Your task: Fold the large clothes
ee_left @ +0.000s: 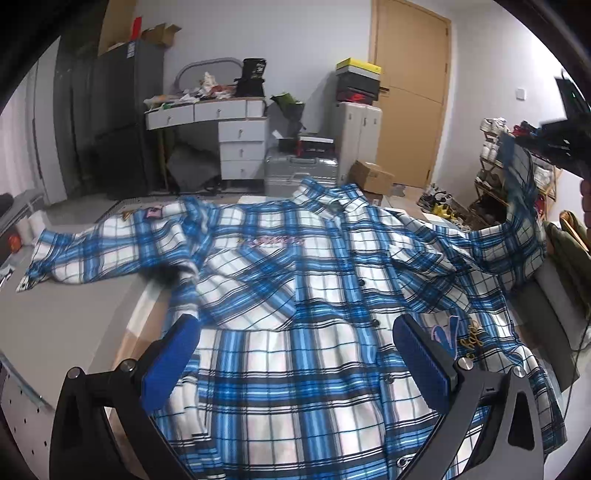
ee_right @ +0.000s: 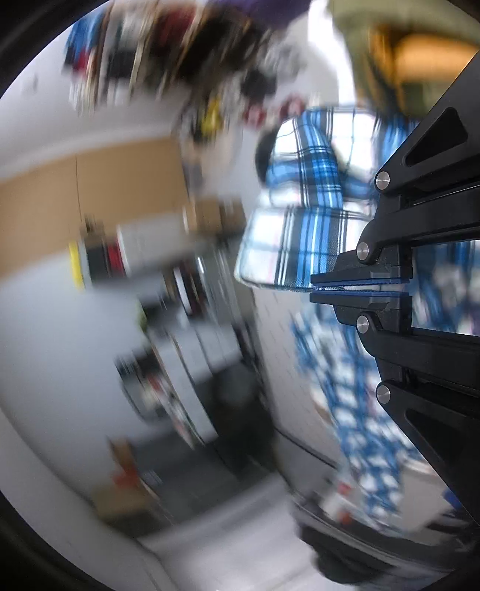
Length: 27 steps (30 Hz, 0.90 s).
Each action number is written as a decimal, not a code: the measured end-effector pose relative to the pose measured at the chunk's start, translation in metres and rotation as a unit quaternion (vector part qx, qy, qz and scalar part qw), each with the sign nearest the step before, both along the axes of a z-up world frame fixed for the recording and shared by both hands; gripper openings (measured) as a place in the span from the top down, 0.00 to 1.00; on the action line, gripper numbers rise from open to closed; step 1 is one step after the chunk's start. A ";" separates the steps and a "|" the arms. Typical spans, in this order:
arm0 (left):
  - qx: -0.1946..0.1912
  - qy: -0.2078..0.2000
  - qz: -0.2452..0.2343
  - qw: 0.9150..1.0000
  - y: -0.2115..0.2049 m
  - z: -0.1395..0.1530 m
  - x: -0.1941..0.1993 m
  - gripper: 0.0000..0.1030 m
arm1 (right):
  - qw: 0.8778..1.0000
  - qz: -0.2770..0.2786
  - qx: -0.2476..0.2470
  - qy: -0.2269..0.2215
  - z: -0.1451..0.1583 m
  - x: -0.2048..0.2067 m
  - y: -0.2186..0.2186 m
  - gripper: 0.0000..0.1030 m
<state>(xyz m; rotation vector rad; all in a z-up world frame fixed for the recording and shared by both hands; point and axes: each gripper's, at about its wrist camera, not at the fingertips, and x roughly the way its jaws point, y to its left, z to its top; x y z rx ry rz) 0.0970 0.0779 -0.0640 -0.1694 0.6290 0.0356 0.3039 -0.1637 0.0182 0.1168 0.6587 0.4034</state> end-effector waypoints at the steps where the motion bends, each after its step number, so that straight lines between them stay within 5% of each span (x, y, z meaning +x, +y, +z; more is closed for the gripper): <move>1: -0.002 0.004 0.002 1.000 0.003 -0.001 0.000 0.01 | 1.000 0.025 -0.001 0.008 -0.007 -0.001 0.022 0.98; 10: -0.001 0.013 0.013 1.000 0.020 -0.010 -0.004 0.01 | 0.984 0.151 0.031 0.086 -0.090 -0.009 0.149 0.98; 17: 0.016 0.017 0.030 0.999 0.035 -0.011 -0.014 0.01 | 0.971 0.186 0.070 0.133 -0.127 0.015 0.232 1.00; 21: 0.013 0.028 0.043 0.999 0.046 -0.016 -0.013 0.01 | 0.965 0.198 0.039 0.167 -0.166 0.019 0.275 1.00; 24: 0.012 0.035 0.044 0.998 0.050 -0.018 -0.013 0.01 | 0.962 0.195 0.013 0.193 -0.193 0.017 0.282 0.96; 27: 0.023 0.044 0.039 0.998 0.053 -0.019 -0.011 0.01 | 0.963 0.171 0.023 0.206 -0.195 0.006 0.244 0.93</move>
